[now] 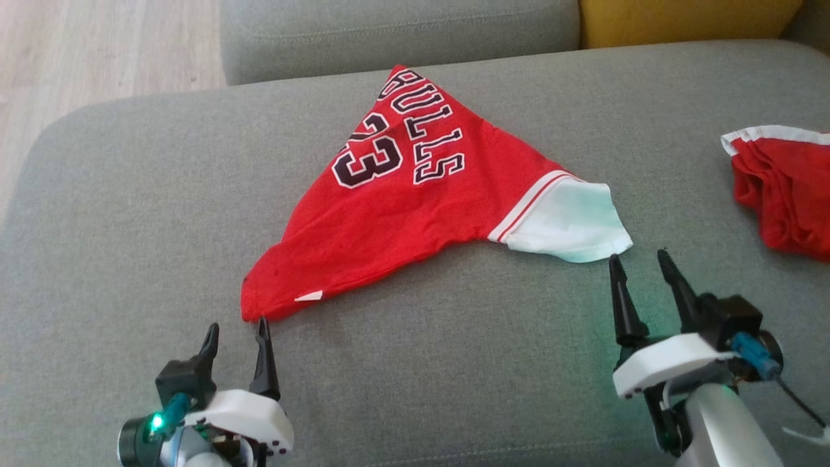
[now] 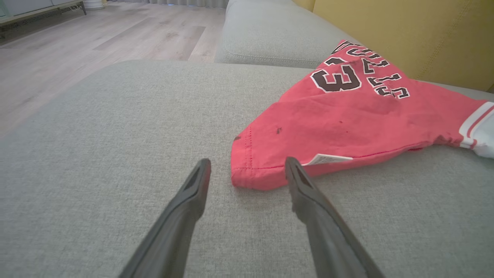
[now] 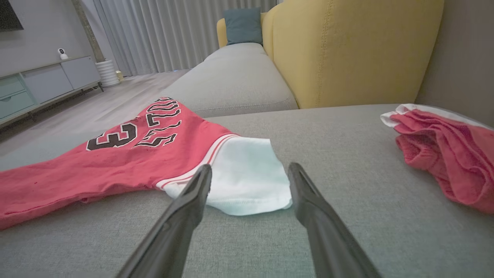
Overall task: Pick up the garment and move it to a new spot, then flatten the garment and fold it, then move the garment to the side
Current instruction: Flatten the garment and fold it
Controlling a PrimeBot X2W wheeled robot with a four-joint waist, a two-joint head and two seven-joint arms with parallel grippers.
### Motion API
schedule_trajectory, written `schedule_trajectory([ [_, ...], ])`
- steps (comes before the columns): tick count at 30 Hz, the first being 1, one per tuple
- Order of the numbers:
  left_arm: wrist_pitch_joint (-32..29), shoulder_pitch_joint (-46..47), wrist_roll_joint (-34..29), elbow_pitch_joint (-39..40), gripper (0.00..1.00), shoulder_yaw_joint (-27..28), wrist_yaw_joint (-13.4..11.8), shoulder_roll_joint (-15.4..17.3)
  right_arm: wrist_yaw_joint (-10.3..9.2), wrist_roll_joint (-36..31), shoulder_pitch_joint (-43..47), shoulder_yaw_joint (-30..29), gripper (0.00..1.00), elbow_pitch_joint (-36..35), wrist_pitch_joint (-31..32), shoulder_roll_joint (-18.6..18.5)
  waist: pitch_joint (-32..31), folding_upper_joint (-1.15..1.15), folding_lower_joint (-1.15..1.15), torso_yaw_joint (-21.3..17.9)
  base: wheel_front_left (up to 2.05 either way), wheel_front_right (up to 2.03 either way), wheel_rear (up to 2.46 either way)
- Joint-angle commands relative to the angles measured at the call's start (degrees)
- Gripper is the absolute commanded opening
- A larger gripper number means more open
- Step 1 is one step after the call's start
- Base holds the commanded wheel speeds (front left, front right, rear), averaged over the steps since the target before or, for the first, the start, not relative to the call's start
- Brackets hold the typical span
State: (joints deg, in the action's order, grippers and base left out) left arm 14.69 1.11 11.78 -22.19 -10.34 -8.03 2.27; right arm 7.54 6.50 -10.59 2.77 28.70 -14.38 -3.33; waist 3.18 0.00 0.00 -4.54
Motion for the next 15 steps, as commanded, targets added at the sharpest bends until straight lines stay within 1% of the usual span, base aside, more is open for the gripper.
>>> schedule_trajectory([
  [1, 0.31, 1.33, 0.26, 1.58, 1.0, 2.11, 0.11, 0.61, -0.05, -0.11, -0.93, 1.34, 1.0, -1.51, -0.62, 0.37, -0.23, 0.0, 0.0, 0.01, 0.0, 0.0, 0.0],
  [4, 0.31, 1.15, 1.09, 1.27, 1.0, 1.85, 0.57, 0.61, -0.05, 0.49, -0.59, 1.89, 1.0, -1.51, -0.62, 0.42, -0.17, 0.0, 0.0, -0.04, 0.0, 0.0, 0.0],
  [12, 0.31, 2.93, 3.05, 0.84, 1.0, 1.36, 0.67, 0.61, -0.05, 1.37, -1.65, 2.96, 1.0, -1.8, -0.62, 0.44, 2.32, 0.0, 0.0, -0.1, 0.0, 0.0, 0.0],
  [15, 0.31, 4.35, 4.05, 0.26, 1.0, 1.15, 1.31, 0.61, -0.05, 1.64, -2.25, 3.28, 1.0, -2.15, -0.62, 0.45, 3.74, 0.0, 0.0, -0.06, 0.0, 0.0, 0.0],
])
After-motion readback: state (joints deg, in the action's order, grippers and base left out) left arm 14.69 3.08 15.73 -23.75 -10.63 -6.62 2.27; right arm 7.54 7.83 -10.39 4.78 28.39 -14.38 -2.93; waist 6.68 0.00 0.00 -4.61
